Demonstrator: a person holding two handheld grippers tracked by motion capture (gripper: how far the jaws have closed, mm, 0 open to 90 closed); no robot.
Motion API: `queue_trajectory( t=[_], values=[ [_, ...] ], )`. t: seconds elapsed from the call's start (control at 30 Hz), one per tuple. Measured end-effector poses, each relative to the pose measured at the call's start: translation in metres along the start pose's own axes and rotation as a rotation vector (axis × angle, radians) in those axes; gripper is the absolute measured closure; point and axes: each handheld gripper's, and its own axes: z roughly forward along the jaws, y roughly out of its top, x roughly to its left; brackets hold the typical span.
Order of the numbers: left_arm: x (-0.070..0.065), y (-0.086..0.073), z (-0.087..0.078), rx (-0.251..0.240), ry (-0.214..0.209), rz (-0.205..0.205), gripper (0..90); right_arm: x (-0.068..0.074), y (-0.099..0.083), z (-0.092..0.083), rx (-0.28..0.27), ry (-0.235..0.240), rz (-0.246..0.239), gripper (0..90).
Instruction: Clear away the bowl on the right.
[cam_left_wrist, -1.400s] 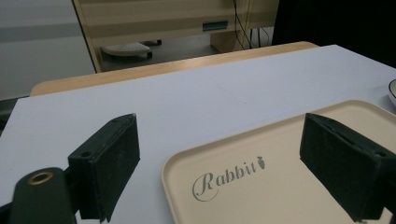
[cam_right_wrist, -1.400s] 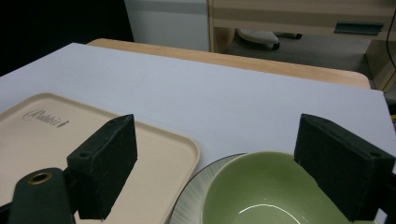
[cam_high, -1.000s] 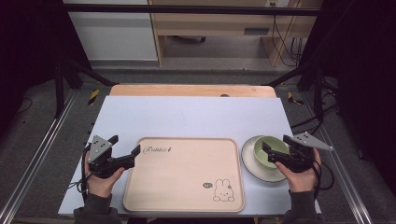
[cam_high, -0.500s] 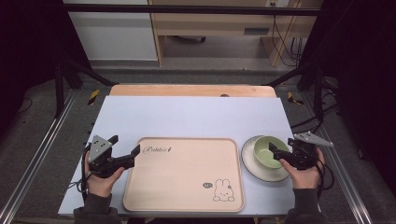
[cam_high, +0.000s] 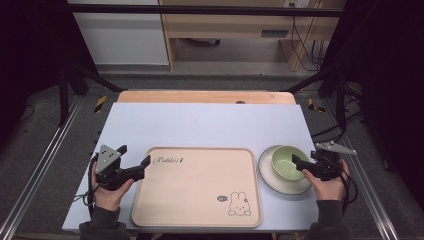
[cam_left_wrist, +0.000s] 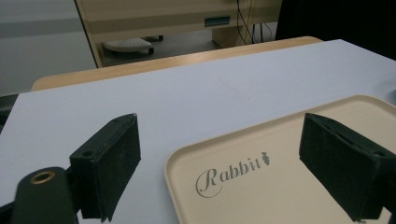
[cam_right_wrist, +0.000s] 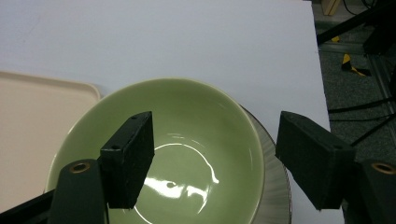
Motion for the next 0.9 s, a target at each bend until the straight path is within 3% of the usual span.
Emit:
queue_trajectory(
  t=[0.3,0.73,0.9],
  values=[
    [0.002,0.000,0.000,0.002,-0.001,-0.002,12.4,-0.002,-0.002,0.007,0.047,0.001,0.008,30.5],
    [0.001,-0.001,0.003,0.013,-0.007,-0.005,12.8,-0.007,-0.004,0.013,0.074,-0.005,0.022,34.8],
    [0.001,-0.001,0.003,0.014,-0.004,-0.005,13.0,-0.009,-0.006,0.018,0.108,-0.001,0.021,40.7]
  ],
)
